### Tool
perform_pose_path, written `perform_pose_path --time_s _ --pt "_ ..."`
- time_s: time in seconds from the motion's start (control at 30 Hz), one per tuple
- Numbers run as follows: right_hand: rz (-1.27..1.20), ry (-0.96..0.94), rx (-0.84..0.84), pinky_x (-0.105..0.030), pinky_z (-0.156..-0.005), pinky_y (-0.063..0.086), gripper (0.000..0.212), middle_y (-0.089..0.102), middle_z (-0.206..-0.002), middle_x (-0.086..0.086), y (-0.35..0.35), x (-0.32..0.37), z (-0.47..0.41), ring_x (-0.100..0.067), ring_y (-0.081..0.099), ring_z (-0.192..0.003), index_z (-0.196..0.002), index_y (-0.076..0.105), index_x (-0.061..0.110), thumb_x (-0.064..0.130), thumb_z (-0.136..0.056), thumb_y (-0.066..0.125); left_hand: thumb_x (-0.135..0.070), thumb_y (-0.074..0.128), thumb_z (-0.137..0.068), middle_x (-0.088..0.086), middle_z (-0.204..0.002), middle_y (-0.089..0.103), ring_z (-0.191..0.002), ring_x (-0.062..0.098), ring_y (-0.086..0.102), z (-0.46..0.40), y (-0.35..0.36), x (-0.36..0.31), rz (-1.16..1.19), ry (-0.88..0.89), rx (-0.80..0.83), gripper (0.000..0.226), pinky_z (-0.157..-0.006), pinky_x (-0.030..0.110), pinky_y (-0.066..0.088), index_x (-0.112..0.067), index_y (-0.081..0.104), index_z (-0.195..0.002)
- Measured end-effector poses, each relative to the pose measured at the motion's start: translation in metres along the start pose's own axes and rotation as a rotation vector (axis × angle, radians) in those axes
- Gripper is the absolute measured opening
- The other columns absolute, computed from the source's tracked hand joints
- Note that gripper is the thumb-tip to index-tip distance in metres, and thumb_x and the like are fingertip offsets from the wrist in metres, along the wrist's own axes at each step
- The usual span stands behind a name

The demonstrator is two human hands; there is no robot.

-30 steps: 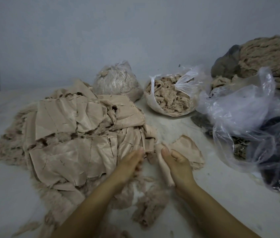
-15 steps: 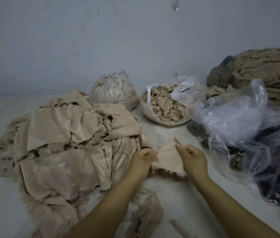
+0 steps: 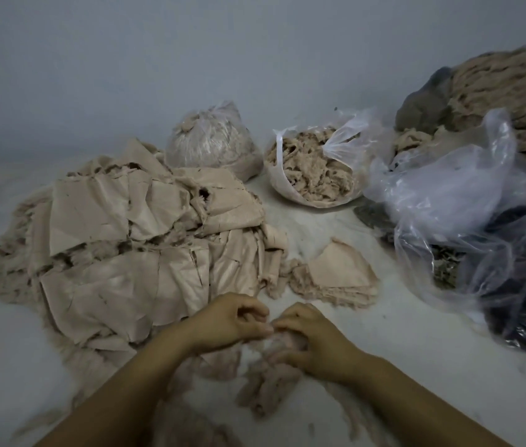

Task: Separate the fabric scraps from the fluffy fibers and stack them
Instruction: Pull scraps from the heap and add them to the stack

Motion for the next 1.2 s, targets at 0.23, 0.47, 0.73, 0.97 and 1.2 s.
perform_pose_path --time_s 0.23,0.47,0.73,0.97,1.2 --pt "-0.46 0.212 -0.342 -0.015 -0.06 0.039 0.017 0.054 -0.065 0.013 -0.009 0.001 0.0 0.0 0.048 -0.062 -0.074 0.057 0.018 0.014 -0.088 0.066 -0.03 0.077 -0.078 -0.009 -0.088 0.067 -0.08 0.003 0.061 0.018 0.017 -0.004 0.044 0.11 -0.041 0.024 -0.074 0.02 0.048 -0.021 0.069 -0.099" --pt "-0.804 0.312 -0.295 -0.021 -0.056 0.046 0.024 0.051 -0.076 -0.001 -0.012 0.0 0.007 -0.007 0.049 -0.056 -0.08 0.064 0.029 0.01 -0.077 0.077 -0.015 0.055 -0.09 0.004 -0.067 0.066 -0.059 0.01 0.062 0.025 0.012 -0.016 0.791 0.068 -0.211 0.018 -0.054 0.02 0.05 -0.003 0.063 -0.08" --pt "-0.901 0.299 -0.19 -0.026 -0.071 0.051 0.027 0.066 -0.088 -0.006 -0.004 0.016 0.003 -0.018 0.062 -0.08 -0.098 0.067 0.019 0.01 -0.075 0.078 -0.029 0.052 -0.094 0.005 -0.083 0.067 -0.081 0.019 0.061 0.019 0.022 -0.018 0.627 -0.005 -0.249 0.024 -0.073 0.025 0.048 -0.011 0.065 -0.085" --pt "-0.963 0.498 -0.421 -0.027 -0.065 0.047 0.039 0.066 -0.078 -0.007 0.006 0.017 0.007 -0.025 0.06 -0.073 -0.083 0.064 0.001 0.03 -0.1 0.046 -0.027 0.074 -0.075 0.014 -0.101 0.068 -0.095 0.022 0.066 0.015 0.04 -0.018 0.996 -0.181 -0.143 0.028 -0.089 0.034 0.051 -0.004 0.069 -0.092" --pt "-0.728 0.465 -0.465 -0.014 -0.067 0.044 0.019 0.064 -0.084 0.006 0.01 0.026 0.0 -0.008 0.061 -0.078 -0.087 0.061 0.02 0.038 -0.085 0.067 -0.006 0.067 -0.084 0.014 -0.094 0.069 -0.068 0.018 0.067 0.019 0.044 -0.026 0.92 -0.224 -0.246 0.015 -0.05 0.023 0.051 -0.005 0.06 -0.096"
Point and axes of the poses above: each hand's wrist, its own z-axis away from the middle knuckle, its own y-axis out of the palm, x = y × z, the point moved 2 cm from there along -z, towards the middle knuckle
